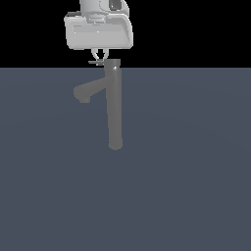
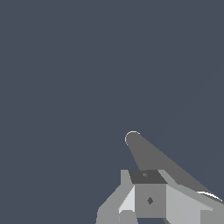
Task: Turn on the faucet by rotating a designated handle.
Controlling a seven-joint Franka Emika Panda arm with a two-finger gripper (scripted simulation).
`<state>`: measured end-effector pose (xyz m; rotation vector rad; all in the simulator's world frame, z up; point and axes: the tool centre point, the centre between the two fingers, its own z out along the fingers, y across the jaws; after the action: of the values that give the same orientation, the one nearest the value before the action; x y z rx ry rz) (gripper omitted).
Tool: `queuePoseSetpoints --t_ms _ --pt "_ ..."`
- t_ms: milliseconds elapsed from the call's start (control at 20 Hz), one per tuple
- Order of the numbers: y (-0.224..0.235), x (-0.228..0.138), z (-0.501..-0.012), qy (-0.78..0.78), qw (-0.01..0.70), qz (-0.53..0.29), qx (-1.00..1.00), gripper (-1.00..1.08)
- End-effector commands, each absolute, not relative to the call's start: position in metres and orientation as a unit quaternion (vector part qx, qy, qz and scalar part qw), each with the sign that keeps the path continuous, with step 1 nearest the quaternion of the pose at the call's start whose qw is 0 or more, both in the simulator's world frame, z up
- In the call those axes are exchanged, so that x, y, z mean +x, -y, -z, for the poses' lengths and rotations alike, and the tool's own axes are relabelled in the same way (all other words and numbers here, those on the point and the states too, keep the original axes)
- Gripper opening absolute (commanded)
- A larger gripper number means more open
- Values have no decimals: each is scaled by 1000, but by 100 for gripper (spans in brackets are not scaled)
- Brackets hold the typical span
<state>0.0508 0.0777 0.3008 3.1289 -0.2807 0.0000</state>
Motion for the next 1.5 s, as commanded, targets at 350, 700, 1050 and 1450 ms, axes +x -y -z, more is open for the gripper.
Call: queuePoseSetpoints --t_ms 350,700,1050,1450 --pt "-87 33 -301 89 0 0 996 -100" --pt "-98 10 -301 89 0 0 996 -100" --pt "-88 3 -301 93 0 -3 996 -100" --pt "-85 -23 -301 91 0 -1 996 -100"
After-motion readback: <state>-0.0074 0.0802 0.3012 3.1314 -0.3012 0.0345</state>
